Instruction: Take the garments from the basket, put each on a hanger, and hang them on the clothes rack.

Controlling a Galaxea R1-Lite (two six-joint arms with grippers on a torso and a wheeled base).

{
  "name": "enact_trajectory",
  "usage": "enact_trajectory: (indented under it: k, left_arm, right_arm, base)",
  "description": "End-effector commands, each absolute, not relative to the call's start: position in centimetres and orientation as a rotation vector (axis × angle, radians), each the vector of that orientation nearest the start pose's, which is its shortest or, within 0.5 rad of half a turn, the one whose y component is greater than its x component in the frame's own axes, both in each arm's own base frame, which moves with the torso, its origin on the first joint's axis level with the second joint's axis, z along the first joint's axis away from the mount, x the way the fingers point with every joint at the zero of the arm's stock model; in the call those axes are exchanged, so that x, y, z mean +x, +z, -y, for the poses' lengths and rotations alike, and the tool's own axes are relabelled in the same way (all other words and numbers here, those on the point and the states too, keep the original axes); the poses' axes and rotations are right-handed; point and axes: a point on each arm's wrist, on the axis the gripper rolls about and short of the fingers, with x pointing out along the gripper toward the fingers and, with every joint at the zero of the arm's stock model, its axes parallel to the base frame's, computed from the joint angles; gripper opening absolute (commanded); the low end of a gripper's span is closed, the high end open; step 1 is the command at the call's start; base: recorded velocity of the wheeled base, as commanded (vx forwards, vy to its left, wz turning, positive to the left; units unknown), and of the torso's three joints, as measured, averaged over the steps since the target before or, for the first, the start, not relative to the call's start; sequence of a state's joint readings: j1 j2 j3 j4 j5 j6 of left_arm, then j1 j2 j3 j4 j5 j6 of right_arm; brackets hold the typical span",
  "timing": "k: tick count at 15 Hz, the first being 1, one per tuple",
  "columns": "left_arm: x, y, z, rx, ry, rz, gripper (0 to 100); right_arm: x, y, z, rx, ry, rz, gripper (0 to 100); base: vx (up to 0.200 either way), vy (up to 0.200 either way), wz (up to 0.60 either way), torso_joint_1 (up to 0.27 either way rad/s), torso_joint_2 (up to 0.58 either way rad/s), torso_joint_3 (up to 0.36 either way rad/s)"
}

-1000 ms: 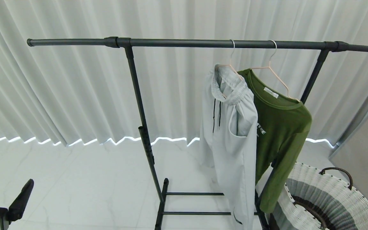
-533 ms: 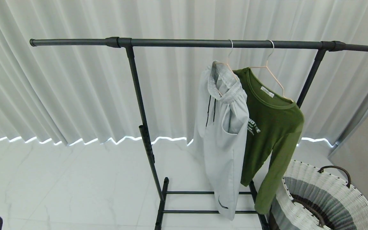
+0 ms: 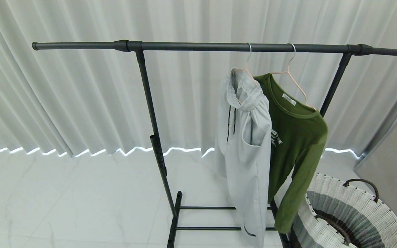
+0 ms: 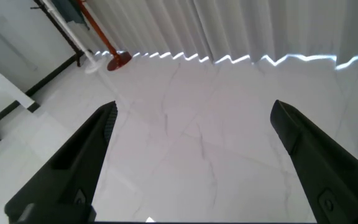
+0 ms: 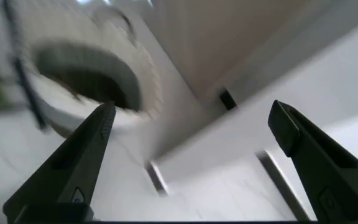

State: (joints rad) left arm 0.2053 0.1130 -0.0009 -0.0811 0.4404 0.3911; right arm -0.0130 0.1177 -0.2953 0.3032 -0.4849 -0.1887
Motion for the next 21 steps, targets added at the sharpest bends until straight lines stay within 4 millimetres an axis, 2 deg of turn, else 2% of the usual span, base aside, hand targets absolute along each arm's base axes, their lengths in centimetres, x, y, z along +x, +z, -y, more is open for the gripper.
enact_trajectory:
  k: [1, 2, 3, 5, 10, 13, 18, 21]
  left_arm:
    - [-1.9, 8.6, -0.6, 0.373, 0.630, -0.139, 100]
    - [-1.9, 8.6, -0.6, 0.357, 0.621, -0.130, 100]
    - [-1.8, 8.6, -0.5, 0.314, 0.597, -0.113, 100]
    - [-1.7, 8.5, -0.3, 0.237, 0.465, -0.077, 100]
    - [-1.4, 8.4, 0.6, 0.228, 0.086, -0.042, 100]
    - [-1.4, 8.2, 0.7, 0.230, 0.039, -0.063, 100]
    - [-1.5, 8.2, 0.7, 0.229, -0.015, -0.058, 100]
    - [-1.5, 8.1, 0.6, 0.216, -0.060, -0.054, 100]
  right_arm:
    - [-3.3, 9.5, 0.8, -0.194, -0.377, -0.027, 100]
    - [-2.6, 8.2, 0.8, -0.188, -0.370, -0.001, 100]
    - [-2.5, 8.7, 0.8, -0.170, -0.362, 0.075, 100]
    - [-2.4, 8.4, 0.8, -0.130, -0.358, 0.052, 100]
    - [-2.4, 8.3, 0.8, -0.113, -0.352, 0.054, 100]
    - [-2.4, 8.3, 0.7, -0.111, -0.308, 0.054, 100]
    - [-2.3, 8.1, 0.1, -0.057, -0.054, 0.054, 100]
    - [-2.3, 7.6, 0.1, -0.023, -0.028, -0.002, 100]
  base:
    - [0.000, 0.000, 0.00, 0.000, 0.00, 0.000]
    - [0.000, 0.000, 0.00, 0.000, 0.00, 0.000]
    - [0.000, 0.000, 0.00, 0.000, 0.00, 0.000]
    - [0.000, 0.000, 0.00, 0.000, 0.00, 0.000]
    - [0.000, 0.000, 0.00, 0.000, 0.00, 0.000]
    - [0.000, 0.000, 0.00, 0.000, 0.00, 0.000]
    - [0.000, 0.000, 0.00, 0.000, 0.00, 0.000]
    - [0.000, 0.000, 0.00, 0.000, 0.00, 0.000]
